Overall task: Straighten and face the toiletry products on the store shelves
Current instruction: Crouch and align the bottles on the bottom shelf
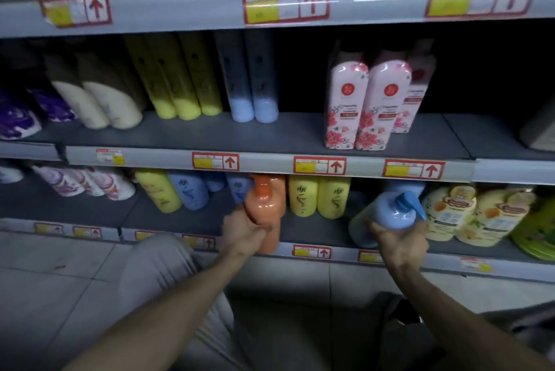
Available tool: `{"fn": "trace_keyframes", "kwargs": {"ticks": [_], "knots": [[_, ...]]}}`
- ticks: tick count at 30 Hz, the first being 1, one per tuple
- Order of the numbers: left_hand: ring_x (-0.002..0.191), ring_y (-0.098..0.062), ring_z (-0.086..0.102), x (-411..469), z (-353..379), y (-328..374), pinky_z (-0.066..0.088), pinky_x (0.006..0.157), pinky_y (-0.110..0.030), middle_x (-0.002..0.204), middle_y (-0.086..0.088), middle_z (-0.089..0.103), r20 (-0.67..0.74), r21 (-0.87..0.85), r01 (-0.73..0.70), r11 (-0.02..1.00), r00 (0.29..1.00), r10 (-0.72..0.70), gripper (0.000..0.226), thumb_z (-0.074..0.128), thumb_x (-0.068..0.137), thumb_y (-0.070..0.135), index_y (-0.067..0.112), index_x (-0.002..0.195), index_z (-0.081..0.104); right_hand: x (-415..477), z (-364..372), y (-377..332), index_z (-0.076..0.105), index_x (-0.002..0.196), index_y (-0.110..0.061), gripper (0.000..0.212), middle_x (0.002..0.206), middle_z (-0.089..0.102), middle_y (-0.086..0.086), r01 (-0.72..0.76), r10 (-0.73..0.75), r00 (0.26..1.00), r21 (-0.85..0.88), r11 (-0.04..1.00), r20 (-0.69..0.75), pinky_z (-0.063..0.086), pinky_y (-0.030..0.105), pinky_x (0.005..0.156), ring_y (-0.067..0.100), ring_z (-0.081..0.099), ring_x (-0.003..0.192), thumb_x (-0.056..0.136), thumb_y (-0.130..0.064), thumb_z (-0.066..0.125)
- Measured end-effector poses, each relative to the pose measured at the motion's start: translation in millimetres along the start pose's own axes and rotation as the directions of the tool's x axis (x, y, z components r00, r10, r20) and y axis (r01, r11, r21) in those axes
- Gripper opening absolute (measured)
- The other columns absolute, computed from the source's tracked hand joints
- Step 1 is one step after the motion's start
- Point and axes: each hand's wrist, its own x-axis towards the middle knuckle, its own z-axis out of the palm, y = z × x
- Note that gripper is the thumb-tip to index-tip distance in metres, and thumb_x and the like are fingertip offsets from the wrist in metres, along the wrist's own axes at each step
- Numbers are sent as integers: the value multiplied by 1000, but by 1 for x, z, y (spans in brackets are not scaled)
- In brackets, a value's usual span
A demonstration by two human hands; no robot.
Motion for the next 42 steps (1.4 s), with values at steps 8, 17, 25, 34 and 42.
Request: {"fn": "trace_keyframes", "kwargs": {"ticks": [8, 17, 25, 34, 42], "knots": [[91, -8, 65, -25, 97, 80, 53, 85, -26, 97, 9, 71, 114, -216, -61, 975, 990, 87, 41, 89, 70, 31, 20, 105, 69, 15, -28, 16, 48, 139, -7, 86, 131, 63, 25, -79, 82, 993, 44, 996, -83, 50, 49, 96, 45, 62, 118, 73, -42, 90], [102, -28, 70, -29, 186, 141, 55, 82, -29, 109, -7, 74, -1, -358, 21, 934, 1000, -23, 64, 87, 65, 43, 20, 121, 66, 38, -34, 30, 43, 142, -10, 92, 133, 62, 23, -86, 108, 983, 154, 984, -145, 51, 49, 97, 45, 61, 119, 70, -40, 92], [115, -30, 66, -30, 220, 133, 54, 94, -35, 124, -10, 70, -20, -386, 38, 922, 999, -49, 88, 89, 69, 33, 27, 146, 47, 52, -30, 28, 46, 124, -7, 77, 121, 66, 23, -66, 72, 994, 68, 995, -86, 44, 35, 79, 41, 65, 109, 71, -40, 91], [95, -28, 71, -13, 225, 112, 56, 79, -31, 97, -9, 78, 123, -296, 210, 932, 976, -181, 25, 85, 74, 20, 12, 97, 80, 49, -29, 30, 46, 125, -7, 77, 121, 66, 20, -28, 30, 996, 32, 999, -78, 45, 35, 78, 40, 65, 107, 71, -41, 91], [99, -33, 72, 11, 247, 136, 60, 80, -36, 102, -13, 77, 45, -327, 262, 908, 964, -261, 41, 90, 67, 35, 12, 99, 80, 49, -29, 35, 46, 122, -13, 74, 118, 68, 16, 8, -5, 997, 46, 999, -73, 50, 38, 81, 39, 66, 106, 71, -44, 91]]}}
